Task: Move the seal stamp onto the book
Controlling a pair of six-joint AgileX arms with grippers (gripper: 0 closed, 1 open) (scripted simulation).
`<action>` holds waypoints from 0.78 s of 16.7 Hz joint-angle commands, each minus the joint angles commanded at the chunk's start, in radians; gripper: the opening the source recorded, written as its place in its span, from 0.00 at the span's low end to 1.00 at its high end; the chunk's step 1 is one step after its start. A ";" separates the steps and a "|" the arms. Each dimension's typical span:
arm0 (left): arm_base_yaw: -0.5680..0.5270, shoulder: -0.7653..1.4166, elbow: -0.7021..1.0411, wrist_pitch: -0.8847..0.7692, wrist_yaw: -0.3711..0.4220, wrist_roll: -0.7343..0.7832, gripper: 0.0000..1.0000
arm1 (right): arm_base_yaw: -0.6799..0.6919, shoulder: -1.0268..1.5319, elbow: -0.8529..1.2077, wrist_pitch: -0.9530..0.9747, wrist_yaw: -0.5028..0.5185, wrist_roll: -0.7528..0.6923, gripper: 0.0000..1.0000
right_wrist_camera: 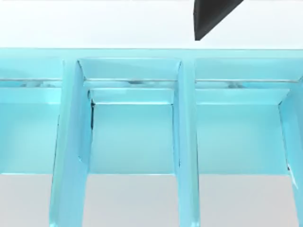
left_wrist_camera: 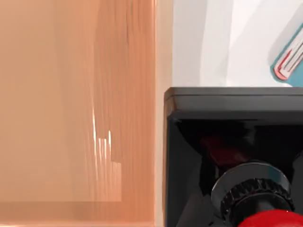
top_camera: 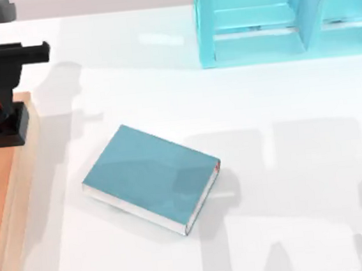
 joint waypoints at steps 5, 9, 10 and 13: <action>-0.124 0.068 -0.007 0.075 0.001 -0.129 0.00 | 0.000 0.000 0.000 0.000 0.000 0.000 1.00; -0.290 0.152 -0.030 0.174 0.004 -0.288 0.00 | 0.000 0.000 0.000 0.000 0.000 0.000 1.00; -0.329 0.170 -0.035 0.199 0.004 -0.327 0.00 | 0.000 0.000 0.000 0.000 0.000 0.000 1.00; -0.415 0.206 -0.049 0.258 0.003 -0.411 0.00 | 0.000 0.000 0.000 0.000 0.000 0.000 1.00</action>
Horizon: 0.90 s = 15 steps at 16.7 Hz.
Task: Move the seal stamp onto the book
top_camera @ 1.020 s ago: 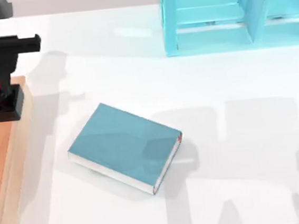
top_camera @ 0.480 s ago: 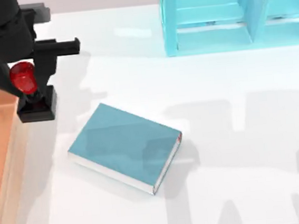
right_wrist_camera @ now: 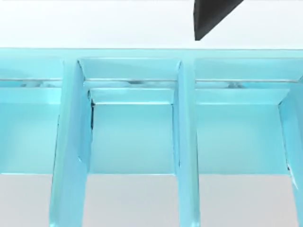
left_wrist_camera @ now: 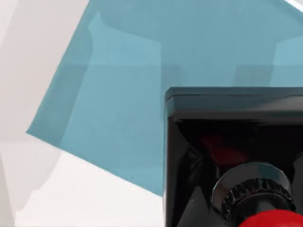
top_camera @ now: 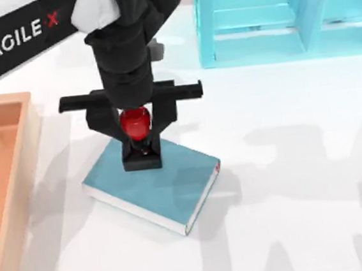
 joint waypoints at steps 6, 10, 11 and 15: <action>-0.011 0.002 0.002 0.007 0.000 -0.012 0.00 | 0.000 0.000 0.000 0.000 0.000 0.000 1.00; -0.014 0.004 0.016 -0.008 -0.001 -0.014 0.00 | 0.000 0.000 0.000 0.000 0.000 0.000 1.00; -0.014 0.004 0.016 -0.008 -0.001 -0.014 0.00 | 0.000 0.000 0.000 0.000 0.000 0.000 1.00; -0.014 0.004 0.016 -0.008 -0.001 -0.014 0.23 | 0.000 0.000 0.000 0.000 0.000 0.000 1.00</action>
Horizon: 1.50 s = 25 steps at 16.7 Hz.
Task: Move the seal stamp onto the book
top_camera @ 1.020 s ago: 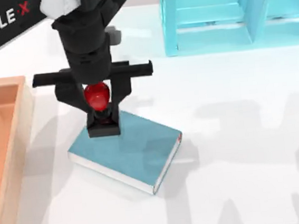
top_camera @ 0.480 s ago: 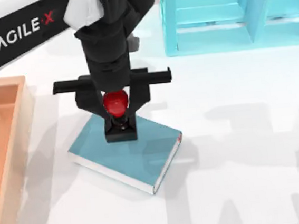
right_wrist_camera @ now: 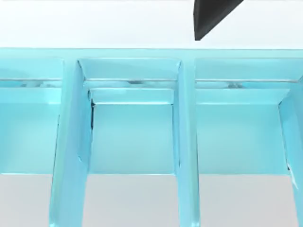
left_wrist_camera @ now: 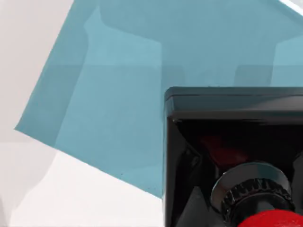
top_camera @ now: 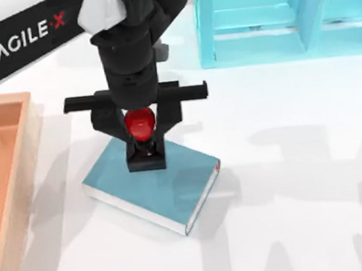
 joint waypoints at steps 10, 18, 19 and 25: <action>0.000 0.000 0.000 0.000 0.000 0.000 0.98 | 0.000 0.000 0.000 0.000 0.000 0.000 1.00; 0.000 0.000 0.000 0.000 0.000 0.000 1.00 | 0.000 0.000 0.000 0.000 0.000 0.000 1.00; 0.002 0.000 0.000 0.000 0.000 0.000 1.00 | 0.000 0.000 0.000 0.000 0.000 0.000 1.00; 0.000 0.005 0.102 -0.099 0.001 -0.001 1.00 | 0.000 0.000 0.000 0.000 0.000 0.000 1.00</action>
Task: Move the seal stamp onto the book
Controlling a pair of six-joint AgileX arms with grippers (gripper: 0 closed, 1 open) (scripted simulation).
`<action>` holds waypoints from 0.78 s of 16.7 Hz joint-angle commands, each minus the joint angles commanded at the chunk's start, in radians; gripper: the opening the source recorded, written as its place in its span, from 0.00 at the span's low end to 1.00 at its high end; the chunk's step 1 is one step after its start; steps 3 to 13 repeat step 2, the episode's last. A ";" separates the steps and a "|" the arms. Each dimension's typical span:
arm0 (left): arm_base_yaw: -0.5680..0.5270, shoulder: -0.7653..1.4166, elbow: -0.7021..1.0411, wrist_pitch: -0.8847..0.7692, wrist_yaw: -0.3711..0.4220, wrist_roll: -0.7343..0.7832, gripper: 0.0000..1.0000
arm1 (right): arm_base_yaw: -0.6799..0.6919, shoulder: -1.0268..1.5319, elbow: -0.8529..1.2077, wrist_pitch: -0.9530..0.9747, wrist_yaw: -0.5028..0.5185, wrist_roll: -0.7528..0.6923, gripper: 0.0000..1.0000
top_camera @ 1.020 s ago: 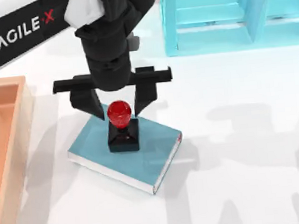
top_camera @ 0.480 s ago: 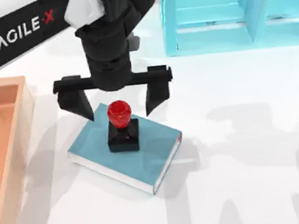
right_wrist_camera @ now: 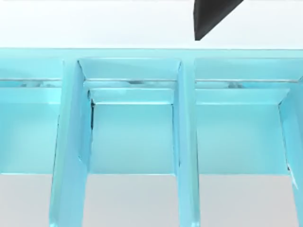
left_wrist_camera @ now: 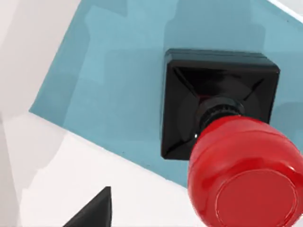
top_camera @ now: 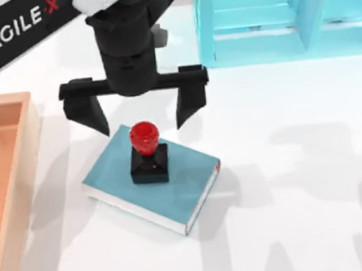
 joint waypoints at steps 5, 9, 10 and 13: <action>0.000 -0.002 0.021 -0.021 -0.001 0.000 1.00 | 0.000 0.000 0.000 0.000 0.000 0.000 1.00; 0.000 -0.002 0.021 -0.021 -0.001 0.000 1.00 | 0.000 0.000 0.000 0.000 0.000 0.000 1.00; 0.000 -0.002 0.021 -0.021 -0.001 0.000 1.00 | 0.000 0.000 0.000 0.000 0.000 0.000 1.00; 0.000 -0.002 0.021 -0.021 -0.001 0.000 1.00 | 0.000 0.000 0.000 0.000 0.000 0.000 1.00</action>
